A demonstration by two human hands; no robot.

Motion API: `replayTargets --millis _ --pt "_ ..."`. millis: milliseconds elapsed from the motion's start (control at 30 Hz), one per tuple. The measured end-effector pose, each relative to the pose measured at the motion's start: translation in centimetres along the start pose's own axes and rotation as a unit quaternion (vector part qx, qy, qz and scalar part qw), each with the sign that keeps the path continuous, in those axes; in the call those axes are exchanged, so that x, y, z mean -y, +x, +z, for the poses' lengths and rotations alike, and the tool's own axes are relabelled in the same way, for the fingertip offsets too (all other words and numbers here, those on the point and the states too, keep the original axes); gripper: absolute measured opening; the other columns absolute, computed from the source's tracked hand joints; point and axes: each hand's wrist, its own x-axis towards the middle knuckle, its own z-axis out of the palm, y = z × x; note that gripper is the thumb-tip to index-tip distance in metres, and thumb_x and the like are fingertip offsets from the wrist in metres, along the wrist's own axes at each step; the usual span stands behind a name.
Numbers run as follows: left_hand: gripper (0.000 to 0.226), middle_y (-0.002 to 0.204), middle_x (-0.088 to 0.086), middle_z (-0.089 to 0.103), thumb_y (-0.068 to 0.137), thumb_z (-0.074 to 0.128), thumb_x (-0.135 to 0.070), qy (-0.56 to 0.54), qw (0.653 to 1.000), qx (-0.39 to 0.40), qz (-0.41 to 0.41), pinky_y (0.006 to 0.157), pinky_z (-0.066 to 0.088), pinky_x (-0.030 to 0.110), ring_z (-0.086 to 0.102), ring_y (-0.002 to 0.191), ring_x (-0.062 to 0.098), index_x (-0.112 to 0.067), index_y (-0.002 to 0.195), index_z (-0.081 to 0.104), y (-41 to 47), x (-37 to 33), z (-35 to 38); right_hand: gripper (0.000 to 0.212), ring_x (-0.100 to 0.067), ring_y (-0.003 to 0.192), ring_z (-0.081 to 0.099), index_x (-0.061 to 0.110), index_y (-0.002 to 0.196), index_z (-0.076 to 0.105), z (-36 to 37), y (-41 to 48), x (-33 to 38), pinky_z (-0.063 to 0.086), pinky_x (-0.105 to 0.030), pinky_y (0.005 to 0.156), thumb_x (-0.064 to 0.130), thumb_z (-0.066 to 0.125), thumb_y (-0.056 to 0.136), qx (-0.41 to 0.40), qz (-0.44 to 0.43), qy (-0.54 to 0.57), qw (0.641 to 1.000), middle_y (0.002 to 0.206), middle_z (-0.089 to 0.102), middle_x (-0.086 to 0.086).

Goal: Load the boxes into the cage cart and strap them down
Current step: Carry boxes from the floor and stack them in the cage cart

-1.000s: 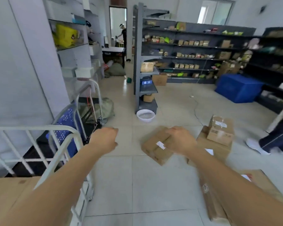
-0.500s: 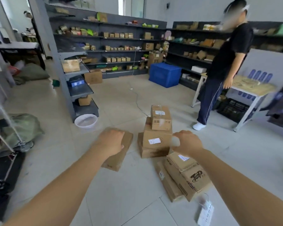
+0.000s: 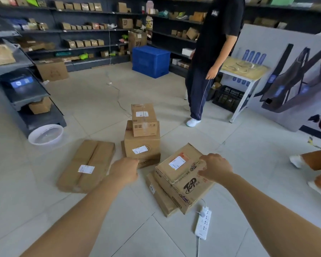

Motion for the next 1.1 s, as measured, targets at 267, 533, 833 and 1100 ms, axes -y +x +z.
replayTargets --millis 267,533,833,1100 --pt "0.043 0.135 -0.001 0.050 0.094 0.050 -0.031 -0.027 0.996 0.074 -0.031 0.093 0.043 0.033 0.049 0.124 0.021 -0.018 0.134 0.047 8.1 -7.5 5.4 0.049 -0.016 0.121 0.050 0.029 0.134 0.053 2.9 7.8 -9.1 0.049 -0.032 0.092 0.037 0.064 0.087 0.057 0.036 0.024 0.997 0.126 0.058 0.004" --pt "0.047 0.137 0.000 0.051 0.096 0.050 -0.035 -0.066 0.984 0.152 -0.063 0.094 0.045 0.032 0.050 0.124 0.019 -0.017 0.139 0.043 17.7 -12.8 10.2 0.045 -0.016 0.120 0.051 0.030 0.131 0.055 5.9 17.9 -15.8 0.052 -0.033 0.093 0.036 0.062 0.087 0.113 0.056 0.031 0.992 0.121 0.060 0.005" --pt "0.048 0.140 0.001 0.050 0.094 0.054 -0.035 -0.154 0.957 0.205 -0.135 0.100 0.042 0.034 0.047 0.130 0.021 -0.019 0.138 0.046 26.9 -17.7 15.4 0.050 -0.020 0.130 0.045 0.027 0.138 0.051 9.9 29.2 -21.7 0.044 -0.036 0.101 0.034 0.062 0.090 0.184 0.081 0.040 0.979 0.136 0.055 0.000" --pt "0.036 0.124 0.003 0.060 0.094 0.054 -0.030 -0.219 0.913 0.258 -0.230 0.083 0.048 0.032 0.057 0.113 0.023 -0.016 0.126 0.052 30.7 -21.1 21.0 0.055 -0.022 0.129 0.046 0.024 0.139 0.050 16.7 37.1 -26.6 0.045 -0.039 0.100 0.034 0.063 0.087 0.247 0.083 0.029 0.965 0.136 0.055 0.000"
